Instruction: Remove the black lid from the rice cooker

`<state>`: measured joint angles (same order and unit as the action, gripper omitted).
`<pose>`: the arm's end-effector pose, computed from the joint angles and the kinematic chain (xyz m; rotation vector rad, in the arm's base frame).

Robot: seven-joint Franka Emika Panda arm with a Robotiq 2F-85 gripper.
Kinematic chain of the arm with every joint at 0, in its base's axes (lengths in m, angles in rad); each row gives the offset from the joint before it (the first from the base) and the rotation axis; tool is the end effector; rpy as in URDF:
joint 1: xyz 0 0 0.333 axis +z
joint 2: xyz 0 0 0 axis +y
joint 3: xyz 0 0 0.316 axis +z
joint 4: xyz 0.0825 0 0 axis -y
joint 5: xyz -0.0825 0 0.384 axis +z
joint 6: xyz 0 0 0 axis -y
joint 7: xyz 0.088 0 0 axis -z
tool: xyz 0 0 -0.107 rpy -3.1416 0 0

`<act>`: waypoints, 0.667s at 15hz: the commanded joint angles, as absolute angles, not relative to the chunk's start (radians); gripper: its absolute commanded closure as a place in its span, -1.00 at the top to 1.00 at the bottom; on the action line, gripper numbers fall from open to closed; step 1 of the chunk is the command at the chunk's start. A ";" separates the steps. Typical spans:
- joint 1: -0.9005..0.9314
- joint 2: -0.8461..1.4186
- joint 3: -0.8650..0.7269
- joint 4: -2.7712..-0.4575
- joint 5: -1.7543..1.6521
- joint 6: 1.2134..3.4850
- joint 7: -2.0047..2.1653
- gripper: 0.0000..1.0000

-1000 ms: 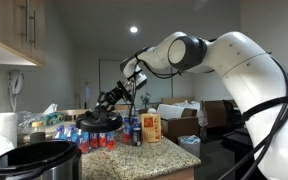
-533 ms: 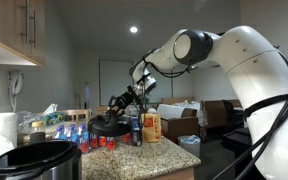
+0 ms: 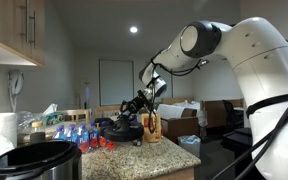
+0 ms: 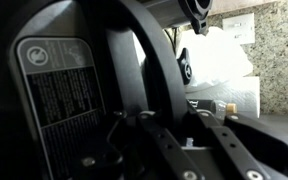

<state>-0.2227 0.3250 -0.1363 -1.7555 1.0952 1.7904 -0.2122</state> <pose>0.6191 -0.1434 0.4018 -2.0474 0.6016 -0.0410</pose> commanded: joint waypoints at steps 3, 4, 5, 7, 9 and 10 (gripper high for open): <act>-0.249 0.275 -0.173 -1.831 1.130 1.801 -0.218 -0.90; -0.254 0.279 -0.179 -1.833 1.126 1.800 -0.215 -0.90; -0.257 0.281 -0.186 -1.834 1.122 1.803 -0.215 -0.90; -0.260 0.289 -0.192 -1.821 1.108 1.795 -0.216 -0.91; -0.255 0.324 -0.195 -1.809 1.093 1.803 -0.211 -0.89; -0.256 0.324 -0.196 -1.809 1.093 1.803 -0.211 -0.89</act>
<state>-0.2493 0.3228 -0.2016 -1.8119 1.0952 1.8047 -0.2122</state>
